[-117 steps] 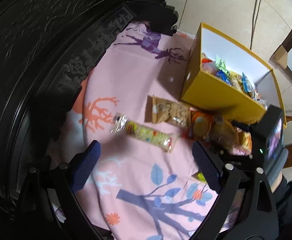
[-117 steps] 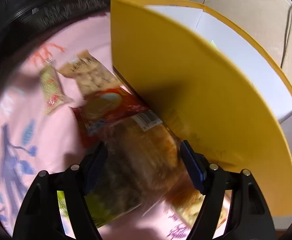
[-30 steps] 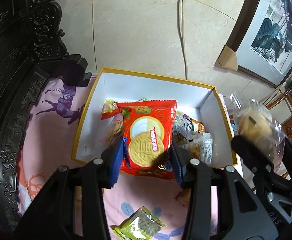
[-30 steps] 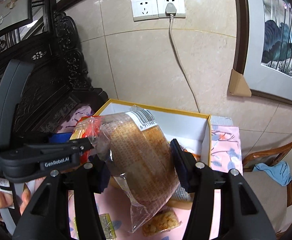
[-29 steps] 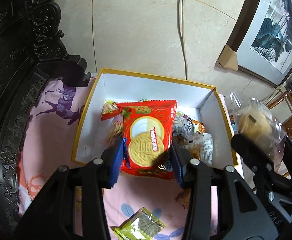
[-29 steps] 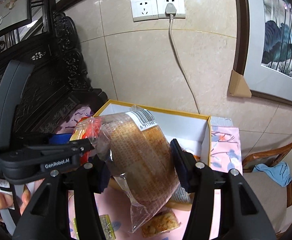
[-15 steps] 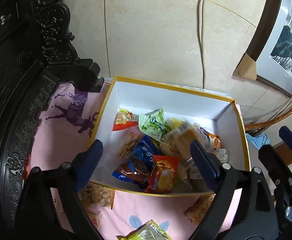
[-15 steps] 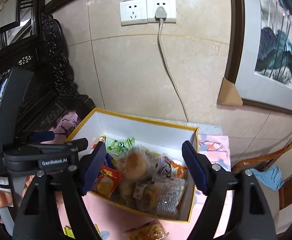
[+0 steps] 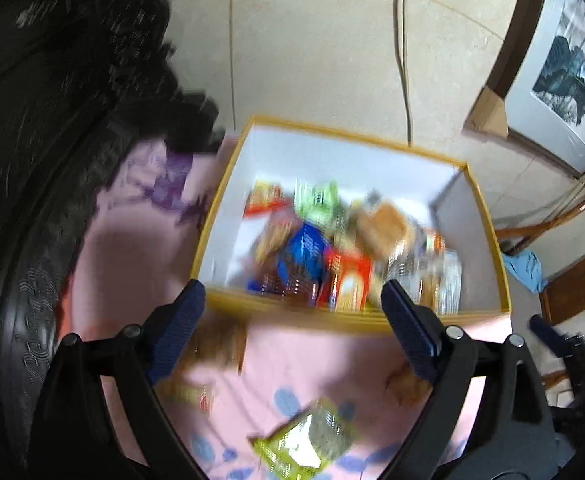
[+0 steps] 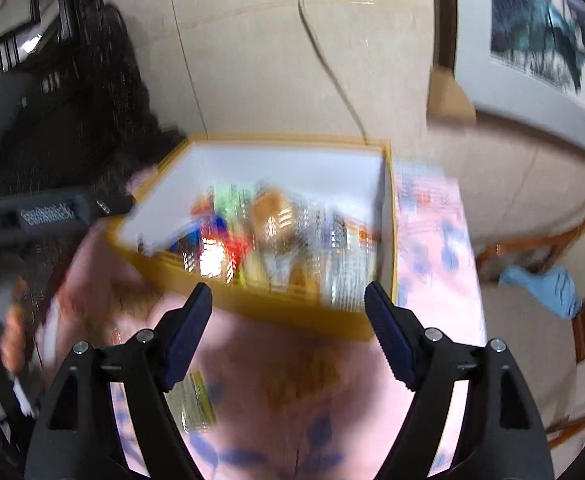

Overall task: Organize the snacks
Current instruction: 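Grasp the green bean bag with the left gripper while the right grasps the orange cracker pack, then lower both held packs into the yellow box and open both grippers, then grasp the brown peanut bag with the left gripper while the right grasps the long peanut bar, then carry both held snacks into the yellow box and open both grippers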

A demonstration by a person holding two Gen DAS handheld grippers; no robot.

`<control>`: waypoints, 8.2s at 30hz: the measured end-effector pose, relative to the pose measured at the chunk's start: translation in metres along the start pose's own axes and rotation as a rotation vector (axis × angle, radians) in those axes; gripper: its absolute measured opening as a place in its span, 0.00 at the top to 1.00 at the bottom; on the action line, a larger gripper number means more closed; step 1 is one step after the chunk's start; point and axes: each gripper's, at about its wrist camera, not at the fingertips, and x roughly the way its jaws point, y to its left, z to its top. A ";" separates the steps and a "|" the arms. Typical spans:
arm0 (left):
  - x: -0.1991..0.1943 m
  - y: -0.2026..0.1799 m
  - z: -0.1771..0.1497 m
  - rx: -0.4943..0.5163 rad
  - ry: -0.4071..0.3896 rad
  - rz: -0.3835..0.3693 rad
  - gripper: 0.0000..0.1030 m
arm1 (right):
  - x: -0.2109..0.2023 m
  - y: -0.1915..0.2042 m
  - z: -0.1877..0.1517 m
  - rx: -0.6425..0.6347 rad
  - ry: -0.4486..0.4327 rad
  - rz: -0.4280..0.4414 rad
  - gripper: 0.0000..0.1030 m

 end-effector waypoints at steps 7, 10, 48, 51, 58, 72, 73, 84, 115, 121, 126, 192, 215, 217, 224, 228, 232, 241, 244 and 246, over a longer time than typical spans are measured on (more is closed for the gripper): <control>-0.002 0.039 -0.087 -0.036 0.132 -0.023 0.12 | 0.037 -0.014 -0.080 0.139 0.153 -0.005 0.23; -0.007 0.056 -0.111 -0.042 0.173 0.001 0.12 | 0.050 -0.016 -0.090 0.180 0.188 0.002 0.23; 0.059 -0.006 -0.150 0.269 0.298 -0.086 0.12 | 0.038 -0.037 -0.149 0.111 0.234 -0.100 0.55; 0.084 -0.021 -0.155 0.356 0.313 -0.079 0.10 | 0.032 -0.038 -0.154 0.140 0.233 -0.089 0.55; 0.094 -0.027 -0.166 0.430 0.271 -0.105 0.09 | 0.034 -0.039 -0.154 0.165 0.227 -0.088 0.55; 0.049 -0.013 -0.178 0.309 0.232 -0.162 0.30 | 0.031 -0.039 -0.152 0.133 0.211 -0.091 0.55; 0.044 -0.012 -0.179 0.304 0.229 -0.165 0.30 | 0.030 -0.038 -0.152 0.132 0.209 -0.089 0.55; -0.002 -0.025 -0.135 0.257 0.152 -0.104 0.30 | 0.001 -0.010 -0.116 0.064 0.127 -0.048 0.55; -0.001 -0.044 0.065 0.111 -0.039 -0.052 0.27 | -0.002 0.019 0.094 0.031 -0.122 -0.018 0.50; 0.002 -0.040 0.074 0.093 -0.054 -0.016 0.07 | 0.001 0.003 0.103 0.074 -0.135 -0.097 0.14; 0.000 -0.038 0.074 0.095 -0.058 -0.006 0.07 | -0.001 -0.002 0.099 0.082 -0.133 -0.090 0.14; 0.120 0.053 -0.063 -0.126 0.243 0.375 0.02 | 0.087 0.089 -0.127 -0.397 0.354 0.292 0.71; 0.087 0.021 -0.062 0.008 0.035 0.121 0.02 | 0.096 0.084 -0.114 -0.332 0.362 0.299 0.71; 0.099 0.024 -0.066 -0.007 0.096 0.061 0.02 | 0.097 0.083 -0.114 -0.326 0.361 0.300 0.71; 0.133 0.005 -0.066 0.069 0.194 -0.007 0.02 | 0.097 0.084 -0.115 -0.321 0.362 0.300 0.71; 0.161 -0.005 -0.065 0.114 0.277 0.016 0.02 | 0.095 0.083 -0.114 -0.323 0.367 0.300 0.71; 0.161 -0.013 -0.069 0.171 0.250 0.026 0.04 | 0.097 0.086 -0.114 -0.315 0.367 0.299 0.71; 0.129 0.016 -0.077 0.088 0.175 -0.047 0.41 | 0.093 0.088 -0.114 -0.309 0.334 0.265 0.72; 0.117 0.016 -0.086 0.092 0.171 -0.052 0.41 | 0.081 0.086 -0.110 -0.303 0.310 0.248 0.72; 0.104 0.020 -0.097 0.097 0.169 -0.052 0.41 | 0.075 0.083 -0.108 -0.297 0.304 0.235 0.72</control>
